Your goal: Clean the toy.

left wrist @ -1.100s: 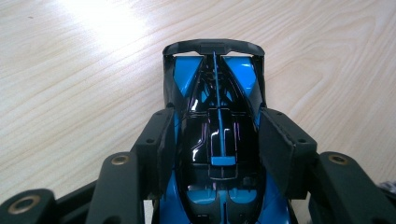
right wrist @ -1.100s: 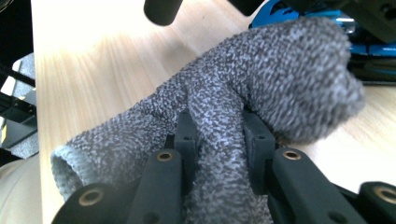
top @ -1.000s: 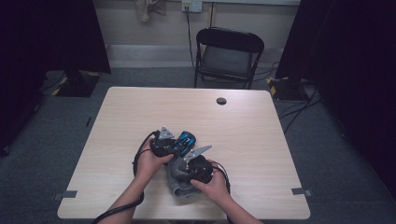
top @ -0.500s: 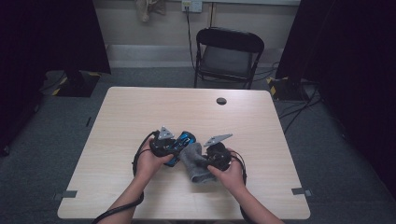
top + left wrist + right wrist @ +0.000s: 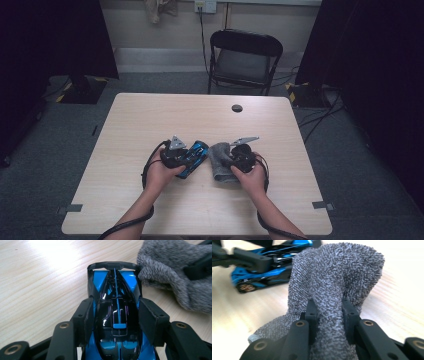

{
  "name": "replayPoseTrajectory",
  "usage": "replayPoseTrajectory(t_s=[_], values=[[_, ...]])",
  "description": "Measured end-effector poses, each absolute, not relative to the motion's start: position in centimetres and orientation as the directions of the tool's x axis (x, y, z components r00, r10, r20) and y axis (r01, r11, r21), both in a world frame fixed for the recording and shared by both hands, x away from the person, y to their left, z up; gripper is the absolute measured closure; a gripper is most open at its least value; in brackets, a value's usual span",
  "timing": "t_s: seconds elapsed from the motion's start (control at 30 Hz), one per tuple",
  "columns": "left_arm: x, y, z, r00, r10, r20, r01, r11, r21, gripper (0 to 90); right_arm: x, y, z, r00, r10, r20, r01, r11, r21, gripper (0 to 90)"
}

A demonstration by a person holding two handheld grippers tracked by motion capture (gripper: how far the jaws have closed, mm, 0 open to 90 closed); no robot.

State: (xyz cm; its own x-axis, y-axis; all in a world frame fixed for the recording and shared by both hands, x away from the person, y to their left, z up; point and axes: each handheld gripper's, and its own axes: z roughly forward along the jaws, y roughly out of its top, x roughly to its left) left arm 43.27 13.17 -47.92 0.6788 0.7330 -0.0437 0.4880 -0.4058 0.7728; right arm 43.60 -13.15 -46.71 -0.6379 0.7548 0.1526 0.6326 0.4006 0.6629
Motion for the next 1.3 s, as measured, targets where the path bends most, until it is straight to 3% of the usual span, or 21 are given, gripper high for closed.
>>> replayPoseTrajectory(t_s=[0.57,1.3], values=[[43.2,13.2,-47.9,0.677,0.735,-0.048,0.491,-0.401,0.773,47.3,43.7,-10.5,-47.9,-0.662,0.738,0.132,0.621,0.441,0.648,72.4],[43.2,13.2,-47.9,0.676,0.736,-0.044,0.492,-0.405,0.770,47.3,41.1,-7.4,-48.0,-0.765,0.625,0.159,0.558,0.518,0.648,72.3]])
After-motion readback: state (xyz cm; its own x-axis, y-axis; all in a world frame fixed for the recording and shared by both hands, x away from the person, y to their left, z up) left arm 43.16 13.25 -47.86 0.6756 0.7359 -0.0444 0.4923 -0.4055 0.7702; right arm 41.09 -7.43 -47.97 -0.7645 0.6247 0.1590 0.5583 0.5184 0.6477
